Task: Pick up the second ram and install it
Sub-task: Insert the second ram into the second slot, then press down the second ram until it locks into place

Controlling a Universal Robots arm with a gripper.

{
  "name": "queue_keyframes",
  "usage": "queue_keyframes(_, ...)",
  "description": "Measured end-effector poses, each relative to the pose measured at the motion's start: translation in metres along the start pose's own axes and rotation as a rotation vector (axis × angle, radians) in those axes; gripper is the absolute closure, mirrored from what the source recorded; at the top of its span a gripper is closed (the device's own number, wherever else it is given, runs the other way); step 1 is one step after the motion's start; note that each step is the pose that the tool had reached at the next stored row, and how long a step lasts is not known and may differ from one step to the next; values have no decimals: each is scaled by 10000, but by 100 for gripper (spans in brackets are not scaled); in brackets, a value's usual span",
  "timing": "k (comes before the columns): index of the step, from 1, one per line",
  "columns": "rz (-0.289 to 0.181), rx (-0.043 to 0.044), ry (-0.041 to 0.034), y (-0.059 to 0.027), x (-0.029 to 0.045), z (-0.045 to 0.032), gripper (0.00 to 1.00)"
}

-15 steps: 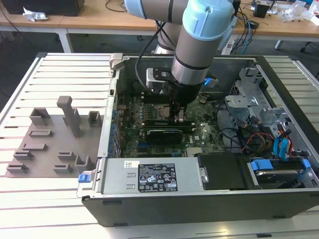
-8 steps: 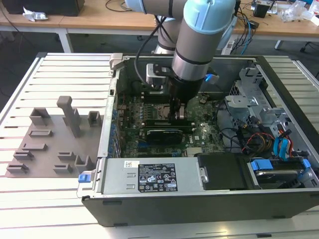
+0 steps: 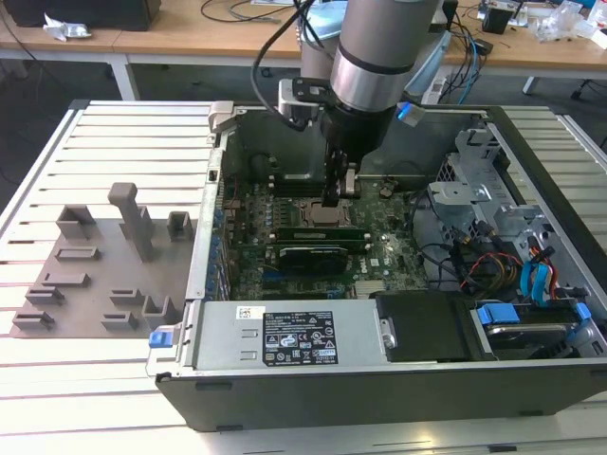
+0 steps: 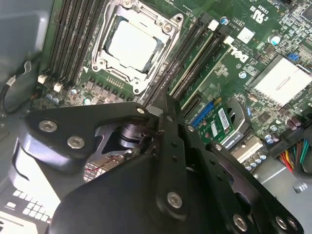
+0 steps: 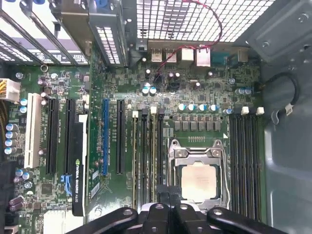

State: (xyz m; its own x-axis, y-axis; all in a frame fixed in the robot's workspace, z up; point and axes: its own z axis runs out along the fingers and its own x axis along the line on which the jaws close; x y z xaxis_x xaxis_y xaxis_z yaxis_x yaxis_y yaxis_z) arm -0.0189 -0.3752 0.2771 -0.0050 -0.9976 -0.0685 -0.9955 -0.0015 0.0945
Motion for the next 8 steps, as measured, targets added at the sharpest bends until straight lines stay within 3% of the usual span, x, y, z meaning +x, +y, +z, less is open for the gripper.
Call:
queue_keyframes(5,1,-1,1,-3,0,-4,90)
queue_keyframes(6,2,-8,2,-28,1,4,90)
queue_keyframes(8,5,-66,1,-183,4,49,90)
